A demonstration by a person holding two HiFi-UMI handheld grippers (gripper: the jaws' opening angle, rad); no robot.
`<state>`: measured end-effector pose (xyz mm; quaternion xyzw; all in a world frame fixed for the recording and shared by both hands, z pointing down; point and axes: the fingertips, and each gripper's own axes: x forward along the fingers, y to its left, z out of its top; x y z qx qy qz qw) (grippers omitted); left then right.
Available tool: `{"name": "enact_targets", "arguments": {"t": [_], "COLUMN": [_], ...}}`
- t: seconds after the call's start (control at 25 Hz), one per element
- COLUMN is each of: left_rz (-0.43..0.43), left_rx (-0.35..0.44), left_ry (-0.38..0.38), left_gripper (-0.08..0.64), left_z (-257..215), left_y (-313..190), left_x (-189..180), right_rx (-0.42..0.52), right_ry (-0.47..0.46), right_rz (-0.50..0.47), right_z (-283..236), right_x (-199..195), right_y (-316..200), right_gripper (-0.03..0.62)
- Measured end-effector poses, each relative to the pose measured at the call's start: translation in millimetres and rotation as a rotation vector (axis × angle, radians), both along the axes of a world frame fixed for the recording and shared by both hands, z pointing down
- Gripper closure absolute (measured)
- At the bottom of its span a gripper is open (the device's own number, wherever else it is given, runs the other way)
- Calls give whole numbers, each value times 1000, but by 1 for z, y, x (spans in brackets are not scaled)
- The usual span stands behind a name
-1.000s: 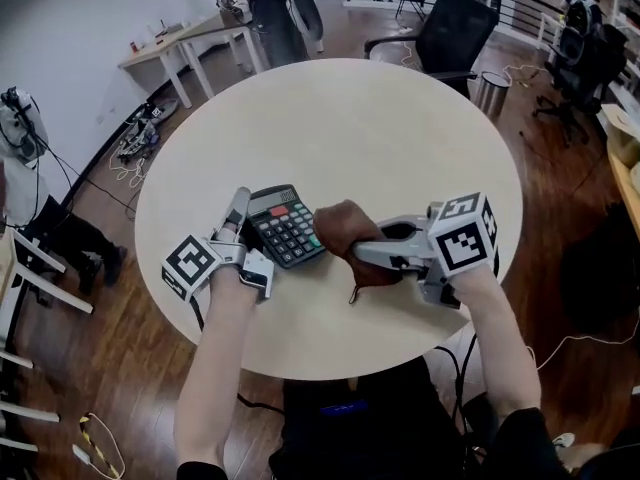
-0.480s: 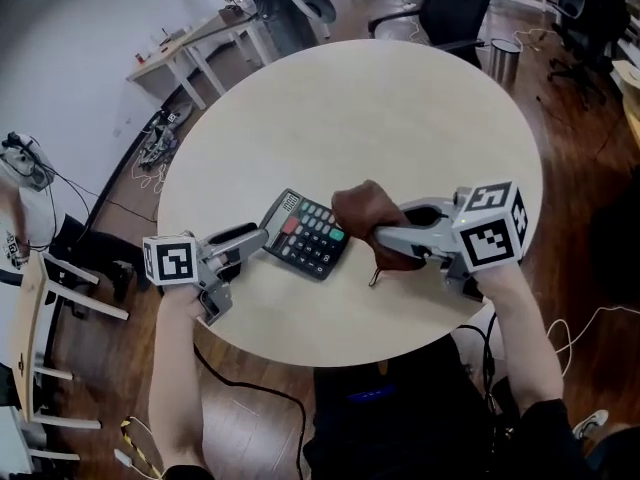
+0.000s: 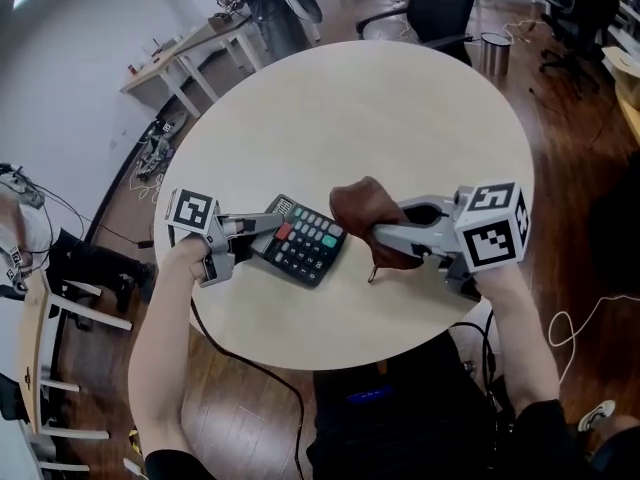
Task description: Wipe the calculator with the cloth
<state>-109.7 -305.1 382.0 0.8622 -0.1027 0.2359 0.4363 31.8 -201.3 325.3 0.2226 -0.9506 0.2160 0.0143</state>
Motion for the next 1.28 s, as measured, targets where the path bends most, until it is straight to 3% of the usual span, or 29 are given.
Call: {"name": "enact_targets", "arguments": {"t": [0.12,0.28,0.44,0.52,0.6,0.68,0.76,0.88,1.0,1.12,1.28], "left_rz": [-57,-187,-417,-523,-572,-571,-555,-515,-487,-519,-565], "left_rx": [-70,-53,-54,-79,-104,-123,-141,-154,-172,-190,-194], "left_ry": [91,265,570,735,823,834,850,874,894,906,915], "left_gripper": [486,492,492,492,494,493,493,493,494,494,494], "left_z": [-8,-25,-47,-56,-60,-63,-68,-73,-73,-69,-70], "left_y": [7,6,4,5,9,14,19,27,38,39,31], "left_x": [6,3,-12,-19,-19,-15,-9,-3,1,1,-1], "right_rx": [-3,-1,74,163,275,382,431,403,374,391,456], "right_ry": [-12,-23,-103,-149,-149,-109,-96,-130,-96,-67,-15], "right_rz": [11,98,202,205,173,130,95,131,218,283,253], "right_z": [0,3,-11,-25,-43,-60,-72,-83,-85,-94,-100], "right_x": [1,18,33,25,2,-26,-39,-21,-4,4,-9], "right_y": [0,-13,-20,-13,-2,4,4,-13,-40,-51,-44], "right_gripper": [528,528,528,528,528,528,528,528,528,528,528]}}
